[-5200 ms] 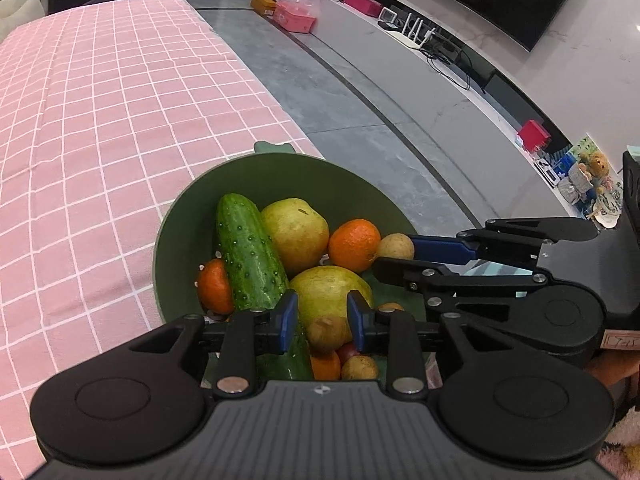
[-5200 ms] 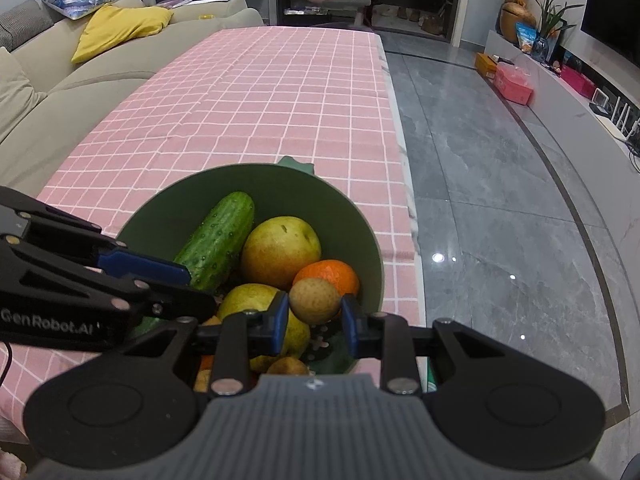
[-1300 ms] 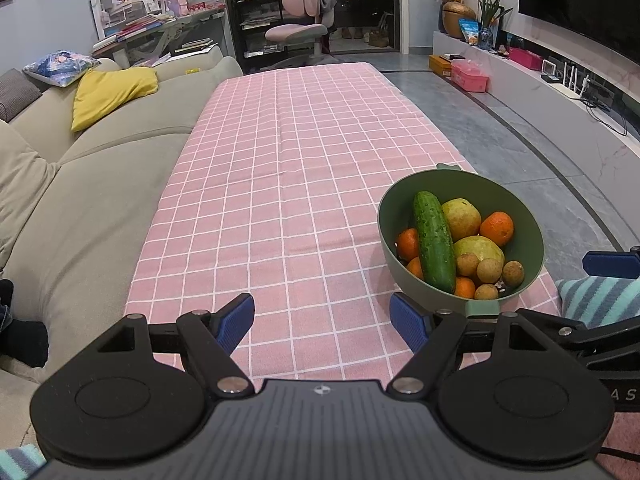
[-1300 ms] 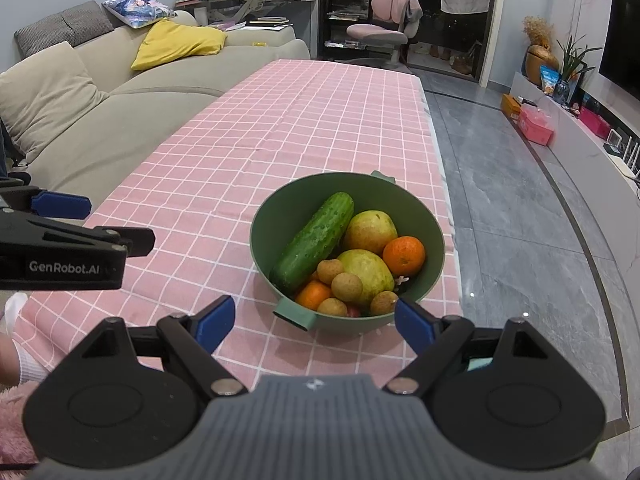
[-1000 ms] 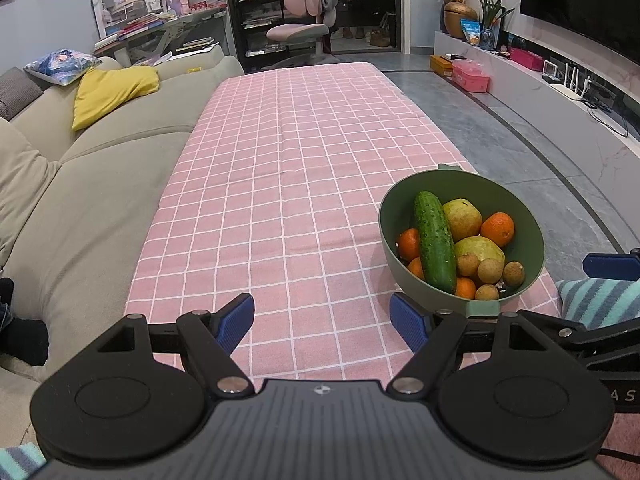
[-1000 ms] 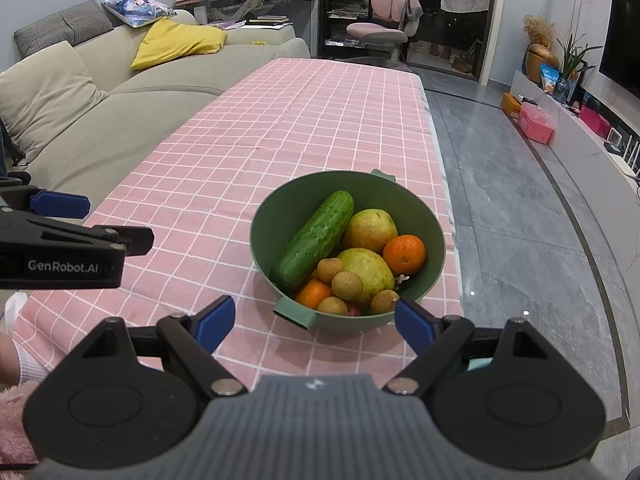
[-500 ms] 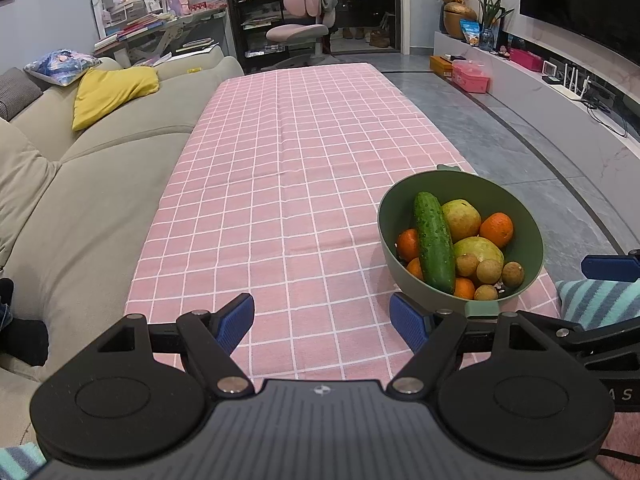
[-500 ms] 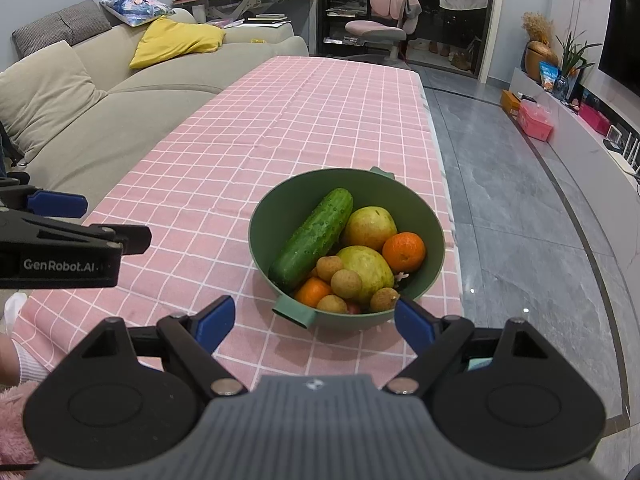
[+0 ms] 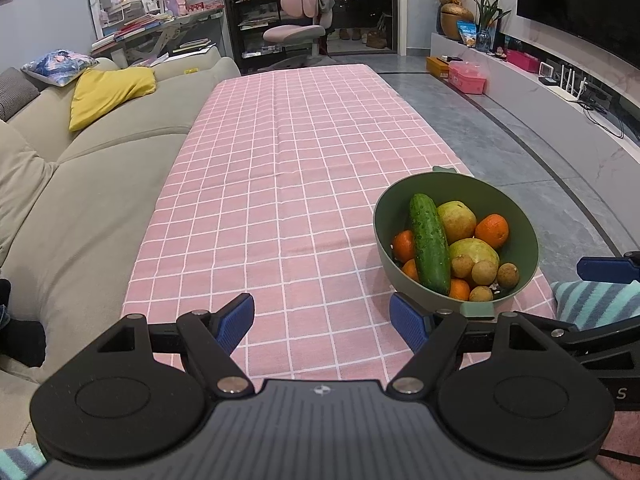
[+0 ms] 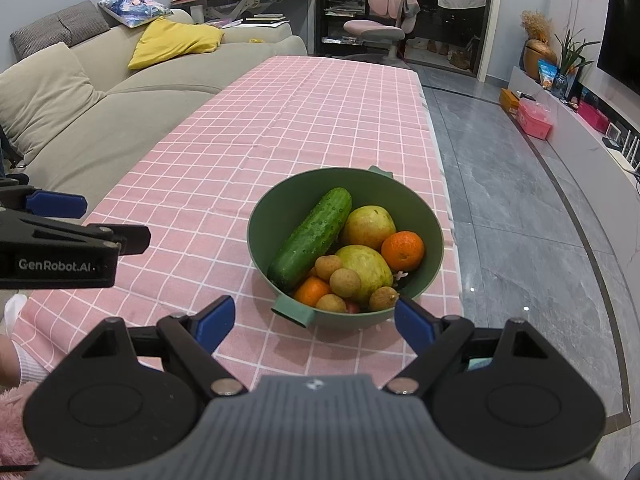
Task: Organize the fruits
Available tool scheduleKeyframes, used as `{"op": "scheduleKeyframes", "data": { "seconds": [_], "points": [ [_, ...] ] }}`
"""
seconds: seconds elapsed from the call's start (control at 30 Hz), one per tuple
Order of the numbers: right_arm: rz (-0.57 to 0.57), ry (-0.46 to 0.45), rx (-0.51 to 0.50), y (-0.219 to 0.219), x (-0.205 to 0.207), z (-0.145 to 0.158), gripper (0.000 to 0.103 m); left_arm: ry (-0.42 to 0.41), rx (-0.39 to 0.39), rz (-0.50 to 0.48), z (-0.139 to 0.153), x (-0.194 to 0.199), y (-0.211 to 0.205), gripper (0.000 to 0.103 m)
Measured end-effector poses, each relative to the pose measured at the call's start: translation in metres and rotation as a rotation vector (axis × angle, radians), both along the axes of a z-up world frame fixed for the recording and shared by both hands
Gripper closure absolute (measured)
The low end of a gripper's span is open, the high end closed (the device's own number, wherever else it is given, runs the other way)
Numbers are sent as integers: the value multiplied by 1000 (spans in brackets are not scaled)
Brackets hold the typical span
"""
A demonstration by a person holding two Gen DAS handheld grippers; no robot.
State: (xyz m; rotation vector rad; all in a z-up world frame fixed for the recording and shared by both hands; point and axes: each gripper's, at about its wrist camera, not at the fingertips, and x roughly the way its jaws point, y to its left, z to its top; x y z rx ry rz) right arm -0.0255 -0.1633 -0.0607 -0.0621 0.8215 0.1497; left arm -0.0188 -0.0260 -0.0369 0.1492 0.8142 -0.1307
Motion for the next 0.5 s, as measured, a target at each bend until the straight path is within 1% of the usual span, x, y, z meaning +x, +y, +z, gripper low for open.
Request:
{"op": "scheduleKeyframes", "data": {
  "seconds": [0.23, 0.5],
  "points": [
    [-1, 0, 0, 0, 0, 0, 19, -7, 4, -11, 1, -1, -2, 13],
    [-1, 0, 0, 0, 0, 0, 19, -16, 10, 4, 1, -1, -1, 13]
  ]
}}
